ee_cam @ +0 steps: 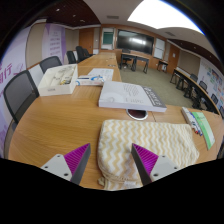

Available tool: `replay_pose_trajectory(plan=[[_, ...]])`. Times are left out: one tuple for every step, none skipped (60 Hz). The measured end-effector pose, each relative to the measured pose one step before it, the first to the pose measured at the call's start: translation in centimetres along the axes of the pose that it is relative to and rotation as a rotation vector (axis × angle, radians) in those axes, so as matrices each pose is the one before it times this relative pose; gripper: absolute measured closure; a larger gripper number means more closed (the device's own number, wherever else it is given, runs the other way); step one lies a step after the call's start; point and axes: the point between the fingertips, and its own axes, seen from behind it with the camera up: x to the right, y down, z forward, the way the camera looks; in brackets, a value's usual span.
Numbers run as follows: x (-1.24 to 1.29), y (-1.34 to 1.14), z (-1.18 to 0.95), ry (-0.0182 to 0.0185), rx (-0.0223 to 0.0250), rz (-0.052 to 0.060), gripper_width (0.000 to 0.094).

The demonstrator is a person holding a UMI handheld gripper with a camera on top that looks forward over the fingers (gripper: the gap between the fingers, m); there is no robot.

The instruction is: Fold towel

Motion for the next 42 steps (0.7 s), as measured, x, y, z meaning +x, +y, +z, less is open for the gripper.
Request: replay_pose_trajectory(plan=[[-0.008,0.109,0.402,0.00200,-0.00660,-0.0015,0.0105],[-0.001,0.117,0.417,0.00101,-0.00708,0.0009,0.0118],[-0.001,0.105,0.356,0.00177,-0.00599,0.0025,0.0141],[0.058,0.064,0.320,0.00293,-0.00331,0.0047,0.0173],[0.181,0.046,0.284,0.00654,-0.00107,0.0052,0.0216],[0.257,0.039,0.226,0.00972,0.00030,0.0021,0.0269],[0.263,-0.046,0.164,0.01040,0.00336,-0.0039,0.0317],[-0.030,-0.284,0.095,0.00656,0.00923,-0.0027,0.0365],[0.300,0.049,0.051,0.00254,0.00435,-0.0027,0.0410],[0.120,-0.009,-0.014,0.00465,0.00147,-0.0057,0.0456],[0.047,-0.069,0.020,0.00156,0.00369,-0.0067,0.0492],[0.009,0.019,-0.013,0.00047,0.00165,-0.0092,0.0531],[-0.058,0.008,0.027,-0.00015,0.00236,-0.0112,0.0573],[0.009,-0.013,0.019,-0.00026,0.00287,-0.0135,0.0622],[0.084,0.010,0.028,0.00205,0.00249,-0.0149,0.0692],[0.294,0.069,0.163,0.01004,0.00168,-0.0155,0.0775],[0.462,-0.108,-0.185,0.01650,0.00022,-0.0125,0.0832],[0.020,0.007,0.075,0.00155,0.00306,-0.0049,0.0842],[-0.082,0.003,0.040,-0.00569,0.00152,0.0011,0.0857],[-0.005,0.050,0.009,-0.00156,-0.00203,-0.0007,0.0866],[-0.041,-0.015,-0.021,-0.00277,-0.00074,-0.0028,0.0876],[-0.033,0.002,-0.040,-0.00314,-0.00212,-0.0050,0.0885],[-0.022,0.000,-0.042,-0.00370,-0.00315,-0.0029,0.0893],[-0.082,0.005,-0.073,-0.00605,-0.00382,0.0015,0.0894],[-0.153,0.003,-0.125,-0.00937,-0.00495,0.0052,0.0896],[-0.272,0.032,-0.296,-0.01142,-0.00318,0.0084,0.0898],[-0.185,-0.003,-0.296,-0.01703,-0.00427,0.0105,0.0900],[-0.375,-0.084,-0.279,-0.02018,-0.00277,0.0128,0.0900],[-0.500,-0.032,-0.333,-0.02240,-0.00446,0.0122,0.0901],[-0.581,-0.001,-0.383,-0.02469,-0.00641,0.0105,0.0901],[-0.641,-0.074,-0.459,-0.02555,-0.00352,0.0106,0.0901],[-0.650,-0.179,-0.504,-0.02511,0.00105,0.0124,0.0902],[-0.939,-0.278,-0.463,-0.02366,0.00415,0.0146,0.0902],[-0.580,-0.215,-0.762,-0.03115,0.00152,0.0100,0.0902],[-1.078,-0.332,-0.502,-0.02910,0.00431,0.0111,0.0902],[-1.077,-0.296,-0.740,-0.02951,0.00632,0.0106,0.0903],[-0.595,-0.463,-0.753,-0.03384,0.00711,0.0123,0.0902],[-0.749,-0.559,-0.683,-0.03123,0.00932,0.0155,0.0902],[-0.713,-0.587,-0.677,-0.03009,0.01049,0.0168,0.0902],[-0.665,-0.618,-0.643,-0.02876,0.01043,0.0159,0.0901],[-0.546,-0.659,-0.616,-0.02599,0.01011,0.0144,0.0901],[-0.543,-0.679,-0.463,-0.02312,0.01181,0.0135,0.0899]])
